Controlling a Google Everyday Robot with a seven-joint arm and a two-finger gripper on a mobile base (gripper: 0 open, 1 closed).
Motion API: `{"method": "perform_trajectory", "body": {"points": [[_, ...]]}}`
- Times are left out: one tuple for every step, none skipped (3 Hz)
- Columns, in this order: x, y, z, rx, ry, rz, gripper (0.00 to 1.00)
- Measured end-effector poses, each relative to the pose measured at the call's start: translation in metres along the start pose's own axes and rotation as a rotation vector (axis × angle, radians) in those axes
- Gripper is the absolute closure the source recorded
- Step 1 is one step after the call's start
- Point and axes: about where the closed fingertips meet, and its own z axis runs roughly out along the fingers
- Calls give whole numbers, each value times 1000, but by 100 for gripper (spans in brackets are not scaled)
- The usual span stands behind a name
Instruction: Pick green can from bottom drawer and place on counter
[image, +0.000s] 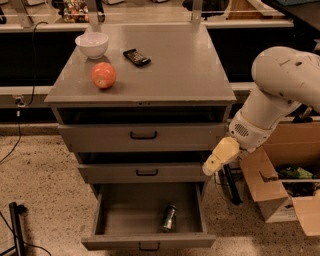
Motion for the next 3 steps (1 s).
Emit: {"method": "perform_trajectory", "body": {"points": [[-26, 11, 35, -17, 32, -35, 0], [-46, 11, 78, -7, 15, 61, 0], [-55, -6, 114, 41, -57, 228, 0]]}}
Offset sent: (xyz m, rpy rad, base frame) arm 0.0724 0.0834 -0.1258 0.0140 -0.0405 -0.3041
